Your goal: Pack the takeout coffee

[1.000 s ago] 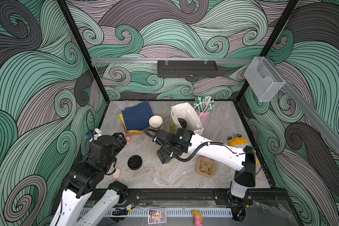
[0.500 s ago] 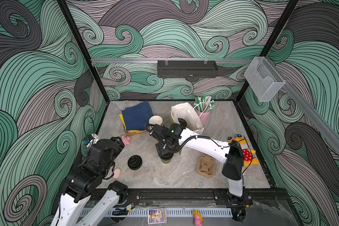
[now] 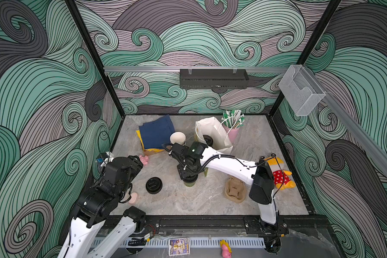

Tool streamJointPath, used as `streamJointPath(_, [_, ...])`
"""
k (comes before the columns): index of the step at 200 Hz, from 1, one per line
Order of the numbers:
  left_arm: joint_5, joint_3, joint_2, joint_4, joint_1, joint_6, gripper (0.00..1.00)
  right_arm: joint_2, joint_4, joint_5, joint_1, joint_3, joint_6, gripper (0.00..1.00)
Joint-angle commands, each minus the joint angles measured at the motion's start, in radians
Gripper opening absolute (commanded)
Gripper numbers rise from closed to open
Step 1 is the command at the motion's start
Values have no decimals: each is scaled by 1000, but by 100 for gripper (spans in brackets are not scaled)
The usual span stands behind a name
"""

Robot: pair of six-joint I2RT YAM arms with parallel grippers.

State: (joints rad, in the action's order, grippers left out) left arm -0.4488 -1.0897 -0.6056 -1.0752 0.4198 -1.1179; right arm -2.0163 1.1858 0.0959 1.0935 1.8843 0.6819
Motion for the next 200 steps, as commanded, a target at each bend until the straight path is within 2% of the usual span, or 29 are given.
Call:
streamJointPath(1, [-10, -2, -12, 9, -7, 3, 67, -21, 15, -4, -3, -2, 10, 74])
streamJointPath(92, [-4, -11, -26, 20, -7, 4, 66, -48, 36, -4, -4, -10, 4, 77])
streamJointPath(153, [-8, -12, -24, 19, -7, 6, 65, -39, 37, -1, 0, -8, 1, 66])
streamJointPath(200, [-3, -18, -23, 29, -7, 32, 65, 33, 71, 19, 21, -11, -30, 64])
